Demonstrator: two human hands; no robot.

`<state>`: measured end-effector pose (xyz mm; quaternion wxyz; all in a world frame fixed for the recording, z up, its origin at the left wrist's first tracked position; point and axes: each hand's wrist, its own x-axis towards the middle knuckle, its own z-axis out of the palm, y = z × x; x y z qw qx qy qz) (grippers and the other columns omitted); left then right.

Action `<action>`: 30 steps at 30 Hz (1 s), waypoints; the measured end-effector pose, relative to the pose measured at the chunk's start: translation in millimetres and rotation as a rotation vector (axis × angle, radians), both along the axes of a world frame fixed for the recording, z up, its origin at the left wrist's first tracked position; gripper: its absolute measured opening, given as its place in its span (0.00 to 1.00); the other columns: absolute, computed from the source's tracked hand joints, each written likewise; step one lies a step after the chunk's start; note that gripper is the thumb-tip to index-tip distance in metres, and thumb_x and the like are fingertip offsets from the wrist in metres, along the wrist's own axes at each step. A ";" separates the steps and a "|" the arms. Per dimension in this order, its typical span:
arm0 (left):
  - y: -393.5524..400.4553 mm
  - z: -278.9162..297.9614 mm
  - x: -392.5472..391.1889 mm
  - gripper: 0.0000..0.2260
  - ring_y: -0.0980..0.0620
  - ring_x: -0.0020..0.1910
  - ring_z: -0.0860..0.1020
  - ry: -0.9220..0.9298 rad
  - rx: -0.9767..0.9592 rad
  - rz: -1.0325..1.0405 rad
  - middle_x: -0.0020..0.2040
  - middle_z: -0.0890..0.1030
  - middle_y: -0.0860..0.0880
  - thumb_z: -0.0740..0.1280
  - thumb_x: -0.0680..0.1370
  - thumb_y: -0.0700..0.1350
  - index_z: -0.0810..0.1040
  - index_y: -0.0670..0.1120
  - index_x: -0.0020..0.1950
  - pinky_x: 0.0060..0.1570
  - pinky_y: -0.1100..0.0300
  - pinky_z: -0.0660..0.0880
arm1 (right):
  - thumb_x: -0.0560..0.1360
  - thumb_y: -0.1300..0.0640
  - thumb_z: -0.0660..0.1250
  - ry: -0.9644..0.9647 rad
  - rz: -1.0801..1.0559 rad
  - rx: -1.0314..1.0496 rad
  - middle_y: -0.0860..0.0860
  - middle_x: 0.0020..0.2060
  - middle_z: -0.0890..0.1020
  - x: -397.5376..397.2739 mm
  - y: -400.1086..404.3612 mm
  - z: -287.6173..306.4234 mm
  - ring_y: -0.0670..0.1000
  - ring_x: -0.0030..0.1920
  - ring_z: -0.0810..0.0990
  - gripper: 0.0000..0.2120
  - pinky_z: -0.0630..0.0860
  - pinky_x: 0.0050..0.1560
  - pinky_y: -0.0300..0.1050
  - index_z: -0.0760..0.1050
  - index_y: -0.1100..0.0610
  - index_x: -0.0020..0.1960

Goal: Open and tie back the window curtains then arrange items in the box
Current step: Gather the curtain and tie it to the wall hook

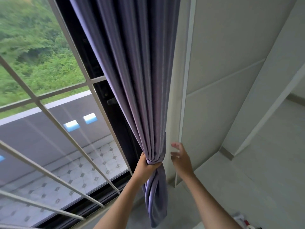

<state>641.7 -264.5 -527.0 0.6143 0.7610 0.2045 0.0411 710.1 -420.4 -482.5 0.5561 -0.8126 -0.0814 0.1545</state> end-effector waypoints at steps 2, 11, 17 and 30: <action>1.2 4.2 0.9 0.24 0.52 0.58 0.78 -0.005 -0.024 0.004 0.59 0.79 0.47 0.75 0.66 0.49 0.77 0.51 0.61 0.59 0.48 0.77 | 0.71 0.69 0.57 -0.179 0.055 -0.008 0.44 0.55 0.76 11.0 5.4 28.4 0.44 0.48 0.78 0.25 0.68 0.44 0.27 0.72 0.51 0.64; -1.6 15.3 -5.8 0.19 0.49 0.57 0.79 -0.027 -0.042 0.031 0.57 0.78 0.44 0.76 0.67 0.49 0.79 0.52 0.57 0.56 0.46 0.77 | 0.65 0.54 0.65 -0.129 0.649 -0.493 0.62 0.45 0.82 53.1 38.3 48.9 0.58 0.45 0.81 0.15 0.78 0.46 0.53 0.76 0.62 0.48; -1.4 23.3 -17.0 0.21 0.54 0.53 0.80 -0.099 -0.053 0.179 0.53 0.80 0.53 0.75 0.68 0.46 0.73 0.56 0.57 0.54 0.49 0.79 | 0.70 0.55 0.65 -0.338 0.724 -0.556 0.60 0.43 0.77 55.8 45.5 54.8 0.56 0.47 0.78 0.08 0.76 0.45 0.48 0.76 0.60 0.43; 9.1 37.0 -18.3 0.17 0.62 0.44 0.78 -0.116 0.040 0.370 0.45 0.79 0.61 0.70 0.73 0.39 0.71 0.59 0.52 0.39 0.70 0.76 | 0.73 0.47 0.65 -0.407 0.638 -0.357 0.50 0.31 0.77 56.0 40.2 81.9 0.50 0.30 0.75 0.11 0.73 0.34 0.47 0.67 0.53 0.42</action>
